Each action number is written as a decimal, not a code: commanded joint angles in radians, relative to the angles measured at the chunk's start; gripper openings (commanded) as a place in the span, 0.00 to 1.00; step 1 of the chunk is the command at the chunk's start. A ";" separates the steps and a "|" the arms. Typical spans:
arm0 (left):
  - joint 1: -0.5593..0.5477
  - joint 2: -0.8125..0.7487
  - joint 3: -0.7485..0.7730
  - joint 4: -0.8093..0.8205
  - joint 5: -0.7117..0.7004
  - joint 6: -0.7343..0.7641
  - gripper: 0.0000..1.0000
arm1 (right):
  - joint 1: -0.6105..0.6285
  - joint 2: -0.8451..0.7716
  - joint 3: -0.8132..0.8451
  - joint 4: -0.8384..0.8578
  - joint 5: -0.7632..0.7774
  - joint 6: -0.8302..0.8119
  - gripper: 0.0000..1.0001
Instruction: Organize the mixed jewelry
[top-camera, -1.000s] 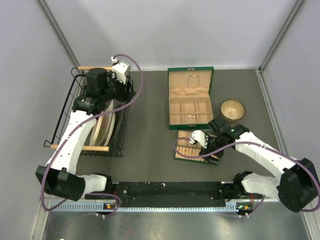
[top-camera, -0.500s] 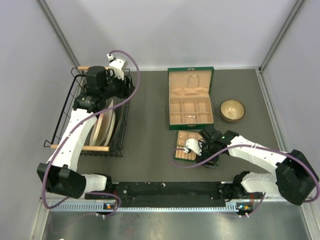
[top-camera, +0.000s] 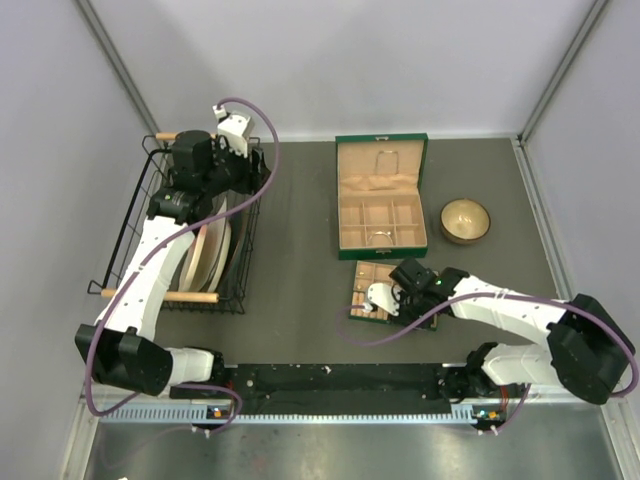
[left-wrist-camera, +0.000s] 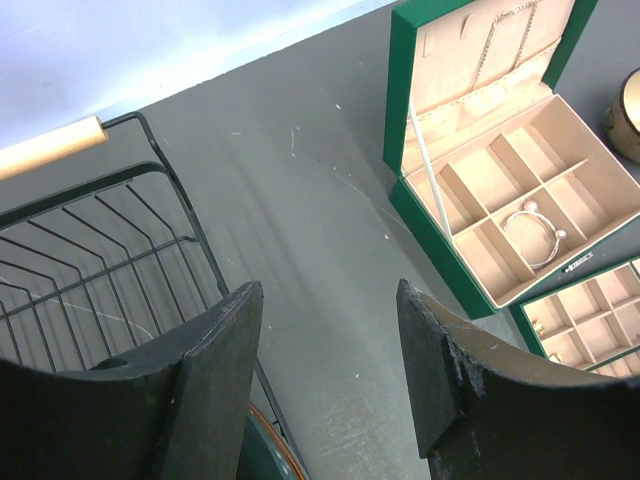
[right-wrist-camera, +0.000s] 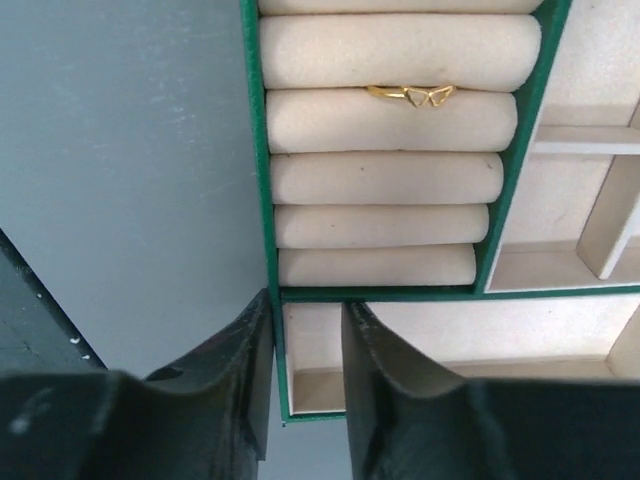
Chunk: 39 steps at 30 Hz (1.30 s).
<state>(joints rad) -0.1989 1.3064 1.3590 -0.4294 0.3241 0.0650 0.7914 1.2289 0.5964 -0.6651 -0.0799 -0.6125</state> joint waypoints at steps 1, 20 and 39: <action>0.007 -0.004 -0.011 0.078 -0.005 -0.021 0.62 | 0.035 0.064 -0.024 0.079 -0.004 0.005 0.24; 0.012 0.042 0.017 0.103 -0.007 -0.027 0.62 | 0.095 -0.109 0.132 -0.154 -0.003 0.025 0.00; 0.012 0.071 0.061 0.086 0.058 -0.036 0.62 | 0.085 -0.135 0.425 -0.335 0.117 -0.082 0.00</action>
<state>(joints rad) -0.1913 1.3796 1.3724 -0.3737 0.3332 0.0418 0.9272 1.0611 0.9203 -1.0267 0.0002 -0.6106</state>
